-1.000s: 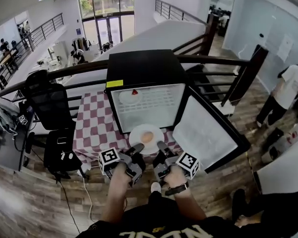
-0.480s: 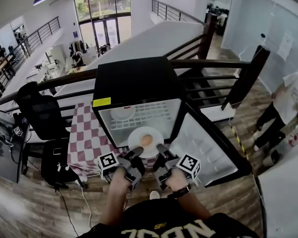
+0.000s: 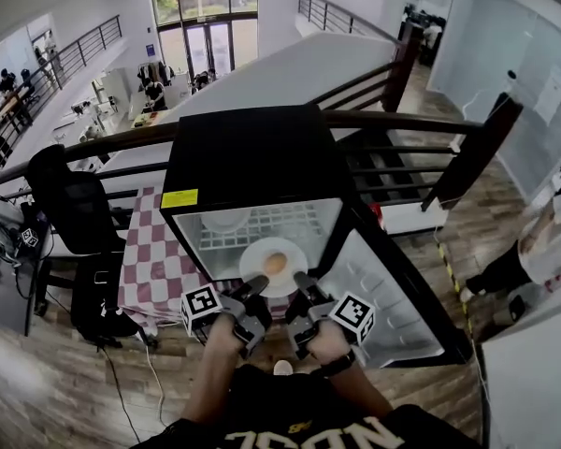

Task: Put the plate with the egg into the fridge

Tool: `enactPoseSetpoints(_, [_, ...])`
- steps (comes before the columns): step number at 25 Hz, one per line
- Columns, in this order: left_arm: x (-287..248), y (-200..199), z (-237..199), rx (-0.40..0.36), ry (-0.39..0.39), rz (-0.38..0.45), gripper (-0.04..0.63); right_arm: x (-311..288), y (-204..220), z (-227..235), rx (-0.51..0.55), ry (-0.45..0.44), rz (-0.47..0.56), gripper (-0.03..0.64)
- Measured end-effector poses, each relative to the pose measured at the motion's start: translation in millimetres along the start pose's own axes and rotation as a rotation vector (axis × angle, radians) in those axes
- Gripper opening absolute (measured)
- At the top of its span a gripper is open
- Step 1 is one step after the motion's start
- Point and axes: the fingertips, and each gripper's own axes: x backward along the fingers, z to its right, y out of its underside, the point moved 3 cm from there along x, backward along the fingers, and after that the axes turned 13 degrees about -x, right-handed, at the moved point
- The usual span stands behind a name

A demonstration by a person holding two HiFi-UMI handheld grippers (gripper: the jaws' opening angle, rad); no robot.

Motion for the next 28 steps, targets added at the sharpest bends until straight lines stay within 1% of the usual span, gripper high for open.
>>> enactPoseSetpoints(3, [-9, -5, -9, -0.058, -0.011, 0.003, 0.035, -4, -8, 5, 0.008, 0.013, 0.01, 0.038])
enactPoseSetpoints(5, [-15, -7, -12, -0.077, -0.002, 0.005, 0.035, -7, -12, 8, 0.025, 0.026, 0.022, 0.038])
enactPoseSetpoints(8, [-25, -10, -20, -0.067, 0.015, 0.004, 0.035, -17, -21, 12, 0.085, -0.002, 0.046, 0.038])
enactPoseSetpoints(11, [-36, -18, -30, -0.053, 0.016, -0.006, 0.035, -30, -27, 20, 0.115, 0.004, 0.077, 0.038])
enactPoseSetpoints(16, [-58, -37, -50, -0.078, -0.023, -0.053, 0.035, -49, -38, 31, 0.092, 0.036, 0.135, 0.037])
enactPoseSetpoints(19, [-70, -40, -58, -0.074, -0.04, -0.073, 0.035, -55, -46, 36, 0.086, 0.058, 0.164, 0.037])
enactPoseSetpoints(23, [-82, -46, -66, -0.063, -0.065, -0.068, 0.035, -65, -55, 42, 0.074, 0.085, 0.181, 0.037])
enactPoseSetpoints(28, [-92, -58, -75, -0.045, -0.078, -0.067, 0.035, -81, -60, 47, 0.063, 0.107, 0.183, 0.037])
